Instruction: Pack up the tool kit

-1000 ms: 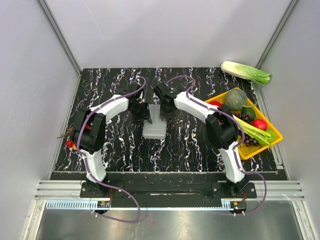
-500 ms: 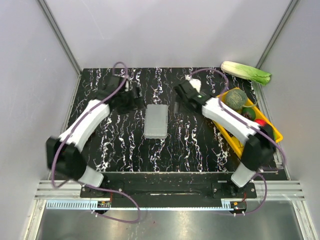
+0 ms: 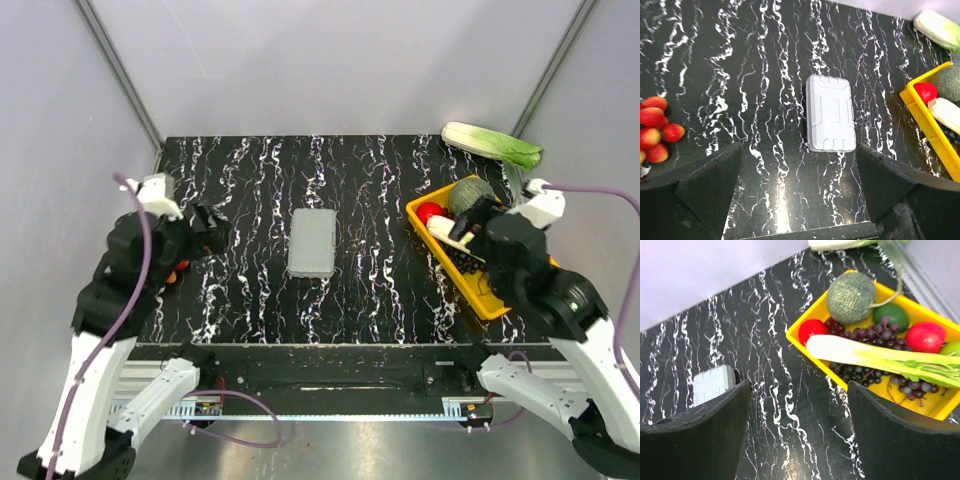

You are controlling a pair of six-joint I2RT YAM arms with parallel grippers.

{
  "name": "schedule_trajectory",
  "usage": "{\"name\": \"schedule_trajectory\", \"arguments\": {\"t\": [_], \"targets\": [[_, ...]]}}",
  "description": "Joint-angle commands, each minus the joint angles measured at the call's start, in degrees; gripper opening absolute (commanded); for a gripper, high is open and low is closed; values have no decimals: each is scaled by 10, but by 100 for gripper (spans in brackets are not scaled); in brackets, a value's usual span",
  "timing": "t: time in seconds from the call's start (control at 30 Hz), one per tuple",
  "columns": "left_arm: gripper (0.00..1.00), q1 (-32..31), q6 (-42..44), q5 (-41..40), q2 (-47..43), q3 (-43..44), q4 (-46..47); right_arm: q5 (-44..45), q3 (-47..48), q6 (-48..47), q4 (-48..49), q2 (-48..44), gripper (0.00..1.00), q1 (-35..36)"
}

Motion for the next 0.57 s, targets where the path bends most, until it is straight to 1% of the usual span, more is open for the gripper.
{"name": "schedule_trajectory", "arguments": {"t": [0.0, 0.13, 0.37, 0.47, 0.53], "targets": [[99, 2, 35, -62, -44, 28, -36, 81, 30, -14, -38, -41, 82, -2], [99, 2, 40, -112, -60, 28, -53, 113, 42, -18, -52, -73, 81, -2], [99, 2, 21, -113, -35, 53, -78, 96, 44, -15, -60, -78, 80, -3], [99, 2, 4, -138, -17, 56, -86, 90, 39, -10, -60, -79, 81, -2], [99, 2, -2, -138, -2, 64, -98, 85, 31, -4, -58, -80, 81, -2]]}}
